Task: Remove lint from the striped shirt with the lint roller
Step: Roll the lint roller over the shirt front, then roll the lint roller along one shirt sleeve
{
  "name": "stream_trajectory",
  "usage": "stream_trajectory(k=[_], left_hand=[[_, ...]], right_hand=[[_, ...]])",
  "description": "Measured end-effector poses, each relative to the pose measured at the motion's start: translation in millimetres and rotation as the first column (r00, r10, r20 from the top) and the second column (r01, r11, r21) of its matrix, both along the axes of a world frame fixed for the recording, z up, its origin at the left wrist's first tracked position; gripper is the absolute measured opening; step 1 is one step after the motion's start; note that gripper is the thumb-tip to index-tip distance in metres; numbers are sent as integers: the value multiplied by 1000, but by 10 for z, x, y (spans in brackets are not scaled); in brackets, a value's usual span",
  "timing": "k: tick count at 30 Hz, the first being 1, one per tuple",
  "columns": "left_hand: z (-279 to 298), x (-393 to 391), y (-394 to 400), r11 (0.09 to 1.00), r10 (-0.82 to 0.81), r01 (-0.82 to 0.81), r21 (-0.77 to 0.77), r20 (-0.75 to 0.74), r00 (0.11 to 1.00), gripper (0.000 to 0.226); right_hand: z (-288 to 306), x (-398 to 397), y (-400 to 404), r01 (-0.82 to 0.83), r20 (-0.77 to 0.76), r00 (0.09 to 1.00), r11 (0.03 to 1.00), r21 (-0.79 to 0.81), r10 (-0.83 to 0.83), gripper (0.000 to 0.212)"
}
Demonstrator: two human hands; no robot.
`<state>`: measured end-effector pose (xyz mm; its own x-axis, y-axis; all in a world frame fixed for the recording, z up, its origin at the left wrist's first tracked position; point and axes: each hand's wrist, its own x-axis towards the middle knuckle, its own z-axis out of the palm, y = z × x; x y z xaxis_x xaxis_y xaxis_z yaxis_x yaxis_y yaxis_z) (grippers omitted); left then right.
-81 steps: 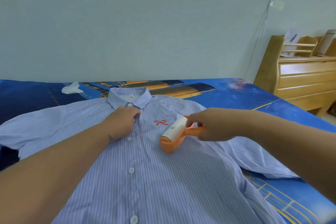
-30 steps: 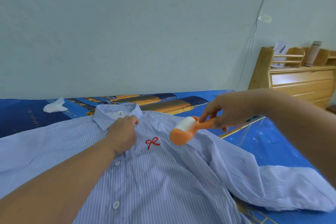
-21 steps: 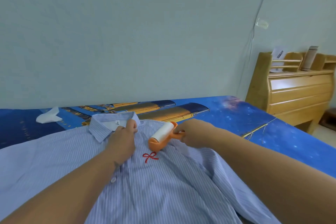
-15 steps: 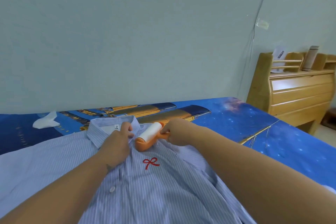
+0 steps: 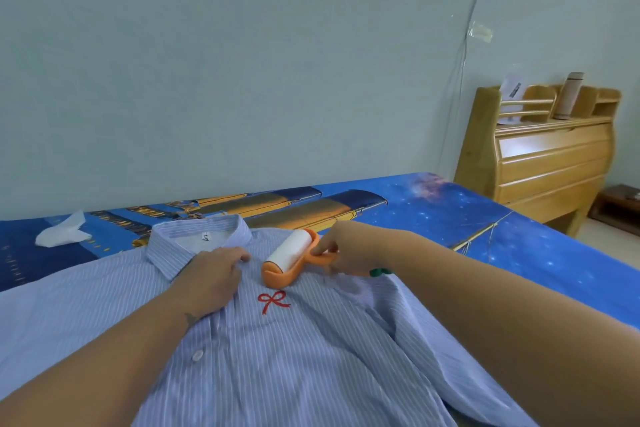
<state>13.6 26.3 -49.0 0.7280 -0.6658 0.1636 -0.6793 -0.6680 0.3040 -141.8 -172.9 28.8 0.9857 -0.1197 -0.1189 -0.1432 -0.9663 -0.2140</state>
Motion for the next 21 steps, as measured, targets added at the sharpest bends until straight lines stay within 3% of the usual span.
stream_trajectory(k=[4, 6, 10, 17, 21], left_hand=[[44, -119, -90, 977, -34, 13, 213, 96, 995, 39], [19, -175, -125, 951, 2, -42, 307, 128, 992, 52], [-19, -232, -132, 938, 69, -104, 330, 116, 991, 72], [38, -297, -178, 923, 98, -140, 359, 133, 986, 68], [104, -394, -225, 948, 102, -137, 288, 134, 986, 64]], right_hand=[[48, -434, -236, 53, -44, 998, 998, 21, -52, 31], [54, -626, -336, 91, -52, 995, 995, 31, -89, 32], [74, -964, -530, 146, -98, 984, 989, -11, -146, 37], [323, -1553, -871, 202, -213, 949, 968, -152, -231, 43], [492, -1834, -1066, 204, -266, 931, 961, -189, -250, 42]])
